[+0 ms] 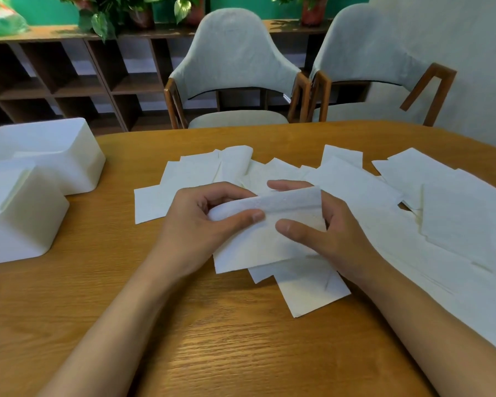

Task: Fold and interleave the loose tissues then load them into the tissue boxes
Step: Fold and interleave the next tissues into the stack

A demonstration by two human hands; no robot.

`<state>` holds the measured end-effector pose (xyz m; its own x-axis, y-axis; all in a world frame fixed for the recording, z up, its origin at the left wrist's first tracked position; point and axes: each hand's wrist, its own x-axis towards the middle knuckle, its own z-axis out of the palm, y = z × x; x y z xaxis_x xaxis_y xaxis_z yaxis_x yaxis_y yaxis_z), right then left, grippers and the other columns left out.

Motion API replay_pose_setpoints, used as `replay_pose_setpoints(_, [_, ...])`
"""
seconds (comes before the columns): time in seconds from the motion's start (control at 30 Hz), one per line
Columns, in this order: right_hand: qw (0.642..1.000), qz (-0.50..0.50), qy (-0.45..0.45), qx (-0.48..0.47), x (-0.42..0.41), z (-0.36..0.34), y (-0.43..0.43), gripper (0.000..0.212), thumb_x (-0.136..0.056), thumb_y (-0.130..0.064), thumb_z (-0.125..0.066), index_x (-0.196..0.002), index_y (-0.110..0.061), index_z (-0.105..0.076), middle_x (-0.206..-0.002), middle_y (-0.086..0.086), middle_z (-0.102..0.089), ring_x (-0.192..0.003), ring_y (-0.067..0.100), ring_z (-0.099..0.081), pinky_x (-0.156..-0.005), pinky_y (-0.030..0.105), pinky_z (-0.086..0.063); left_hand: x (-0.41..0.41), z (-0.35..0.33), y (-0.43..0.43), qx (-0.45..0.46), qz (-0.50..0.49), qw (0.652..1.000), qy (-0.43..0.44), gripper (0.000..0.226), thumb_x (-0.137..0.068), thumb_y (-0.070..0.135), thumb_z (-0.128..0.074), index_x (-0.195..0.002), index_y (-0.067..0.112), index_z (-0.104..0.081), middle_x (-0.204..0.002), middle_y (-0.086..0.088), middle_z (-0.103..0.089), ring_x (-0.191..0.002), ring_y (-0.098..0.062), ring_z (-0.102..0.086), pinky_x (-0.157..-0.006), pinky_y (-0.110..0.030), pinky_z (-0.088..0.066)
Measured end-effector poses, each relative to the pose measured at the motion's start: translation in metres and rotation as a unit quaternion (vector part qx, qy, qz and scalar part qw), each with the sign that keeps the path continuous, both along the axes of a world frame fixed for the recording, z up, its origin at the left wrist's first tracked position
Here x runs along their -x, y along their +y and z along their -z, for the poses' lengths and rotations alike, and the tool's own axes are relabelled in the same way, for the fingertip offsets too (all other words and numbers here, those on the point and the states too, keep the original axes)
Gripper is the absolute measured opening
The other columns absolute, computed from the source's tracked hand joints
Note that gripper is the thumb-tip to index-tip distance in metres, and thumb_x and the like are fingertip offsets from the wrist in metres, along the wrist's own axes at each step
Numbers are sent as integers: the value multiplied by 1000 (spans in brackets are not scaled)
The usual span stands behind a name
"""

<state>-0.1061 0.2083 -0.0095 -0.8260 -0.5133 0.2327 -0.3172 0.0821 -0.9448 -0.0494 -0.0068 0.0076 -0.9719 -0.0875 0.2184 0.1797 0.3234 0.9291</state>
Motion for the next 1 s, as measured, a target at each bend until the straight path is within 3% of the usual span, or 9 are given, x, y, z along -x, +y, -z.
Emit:
replay_pose_setpoints(0.13, [1000, 14, 15, -11, 1, 3, -4, 55, -84, -44, -69, -135, -45, -50, -125, -34, -54, -118, -3, -55, -82, 17, -55, 2, 3, 0, 20, -23, 999, -10, 23, -77, 32, -88, -98, 28, -80, -97, 15, -78, -93, -8, -73, -76, -32, -61])
replay_pose_setpoints(0.3, [997, 50, 38, -46, 4, 5, -5, 51, -93, -47, -65, -135, -60, -39, -128, -52, -36, -118, -24, -39, -82, 0, -44, 4, 6, 1, 22, -37, 999, -16, 21, -77, 32, -89, -97, 29, -80, -96, 14, -78, -91, -7, -72, -74, -31, -59])
replay_pose_setpoints(0.43, [996, 59, 49, -49, 2, 3, -6, 60, -90, -45, -61, -142, -54, -33, -138, -48, -29, -119, -32, -29, -85, -7, -33, 2, 6, 4, 27, -44, 999, -11, 23, -76, 34, -90, -97, 31, -80, -93, 12, -78, -90, -11, -72, -79, -48, -61])
replay_pose_setpoints(0.57, [996, 54, 58, -46, 3, 4, -5, 65, -94, -33, -64, -148, -46, -30, -141, -44, -28, -120, -32, -30, -85, -6, -35, 4, 9, 4, 26, -45, 999, -7, 25, -75, 36, -91, -98, 34, -80, -91, 6, -78, -91, -19, -72, -79, -57, -59])
replay_pose_setpoints(0.63, [996, 52, 62, -47, 2, 4, -5, 64, -96, -26, -65, -149, -42, -31, -142, -41, -29, -119, -33, -30, -84, -7, -33, 3, 12, 5, 34, -53, 998, 9, 30, -76, 38, -90, -103, 38, -78, -92, 5, -76, -92, -18, -71, -80, -55, -59])
replay_pose_setpoints(0.73, [994, 80, 68, -28, 7, 4, -2, 65, -97, -20, -66, -148, -40, -31, -140, -43, -29, -118, -35, -26, -87, -9, -28, 6, 19, 7, 71, -109, 989, 67, 45, -81, 38, -85, -123, 37, -68, -111, 13, -68, -109, -6, -65, -90, -30, -58])
replay_pose_setpoints(0.8, [991, 107, 72, -22, 11, 3, 0, 67, -95, -26, -67, -148, -45, -29, -137, -52, -26, -122, -35, -22, -92, -10, -24, 7, 20, 9, 47, -113, 991, 52, 54, -83, 44, -80, -133, 38, -59, -125, 15, -62, -118, -2, -61, -92, -21, -54])
replay_pose_setpoints(0.9, [989, 130, 69, -21, 17, 3, 2, 68, -94, -34, -67, -146, -50, -27, -130, -61, -22, -124, -34, -20, -101, -2, -24, 6, 15, 13, -110, -57, 992, -30, 48, -92, 31, -74, -136, 34, -57, -115, 5, -75, -101, -10, -73, -74, -22, -59])
replay_pose_setpoints(1.0, [988, 131, 79, -28, 16, 4, -1, 67, -95, -33, -67, -145, -48, -26, -128, -63, -19, -123, -35, -19, -101, -3, -21, 4, 14, 15, -134, -43, 990, -21, 45, -96, 17, -72, -137, 29, -57, -110, 4, -78, -95, -15, -77, -69, -27, -62])
